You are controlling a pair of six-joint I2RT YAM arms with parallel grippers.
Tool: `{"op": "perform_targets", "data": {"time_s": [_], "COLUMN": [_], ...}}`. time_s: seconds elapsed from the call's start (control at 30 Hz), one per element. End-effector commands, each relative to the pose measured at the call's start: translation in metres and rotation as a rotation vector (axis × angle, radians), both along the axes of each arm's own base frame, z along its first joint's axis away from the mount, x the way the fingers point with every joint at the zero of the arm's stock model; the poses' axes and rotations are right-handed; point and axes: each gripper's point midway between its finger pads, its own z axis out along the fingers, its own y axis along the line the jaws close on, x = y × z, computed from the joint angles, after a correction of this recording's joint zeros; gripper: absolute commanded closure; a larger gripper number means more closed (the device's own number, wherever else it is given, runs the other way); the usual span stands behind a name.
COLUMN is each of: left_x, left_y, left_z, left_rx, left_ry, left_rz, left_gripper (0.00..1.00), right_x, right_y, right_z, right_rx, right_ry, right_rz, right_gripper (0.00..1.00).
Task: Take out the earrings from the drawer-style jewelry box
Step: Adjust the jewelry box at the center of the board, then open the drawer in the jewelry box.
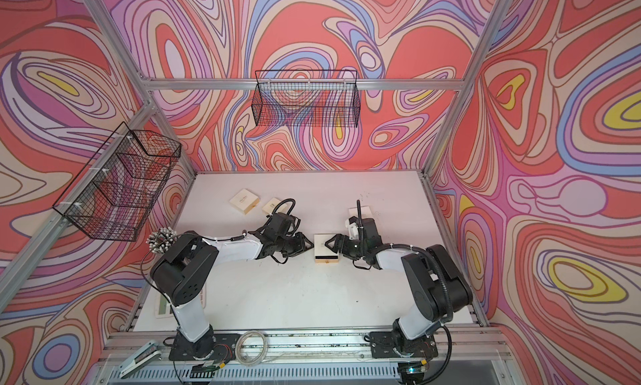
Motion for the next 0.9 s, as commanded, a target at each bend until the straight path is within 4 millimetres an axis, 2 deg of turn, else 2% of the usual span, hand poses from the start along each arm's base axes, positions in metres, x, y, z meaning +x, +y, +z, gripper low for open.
{"op": "perform_targets", "data": {"time_s": [0.0,0.13,0.2,0.27,0.33,0.43,0.57,0.63,0.73,0.87], "left_x": [0.019,0.035,0.036,0.023,0.002,-0.037,-0.082,-0.097,-0.106,-0.099], "left_y": [-0.001,0.017,0.029,0.036,0.038,0.035,0.022,0.011,-0.004,-0.025], "left_z": [0.007,0.023,0.037,0.052,0.063,0.062,0.054,0.048,0.039,0.028], "left_rx": [-0.034,-0.07,-0.111,-0.16,-0.21,-0.286,-0.291,-0.287,-0.305,-0.359], "left_ry": [-0.005,-0.032,-0.053,-0.072,-0.078,-0.04,0.003,0.025,0.047,0.088], "left_rz": [0.014,0.069,0.087,0.089,0.072,0.028,-0.05,-0.085,-0.116,-0.13], "left_gripper": [0.66,0.65,0.65,0.64,0.64,0.64,0.64,0.63,0.63,0.61], "right_x": [-0.011,-0.019,-0.017,-0.013,-0.011,-0.002,0.012,0.018,0.026,0.028], "right_y": [0.009,0.0,-0.014,-0.03,-0.035,-0.022,0.003,0.013,0.025,0.04], "right_z": [0.007,0.007,0.008,0.019,0.034,0.057,0.063,0.064,0.059,0.052], "right_rx": [0.042,0.017,-0.047,-0.117,-0.145,-0.132,-0.096,-0.084,-0.071,-0.053], "right_ry": [-0.023,-0.036,-0.043,-0.083,-0.125,-0.174,-0.185,-0.187,-0.178,-0.155], "right_rz": [-0.023,-0.095,-0.154,-0.216,-0.223,-0.152,-0.052,-0.02,0.011,0.054], "right_gripper": [0.22,0.22,0.22,0.22,0.21,0.17,0.15,0.14,0.13,0.11]}}
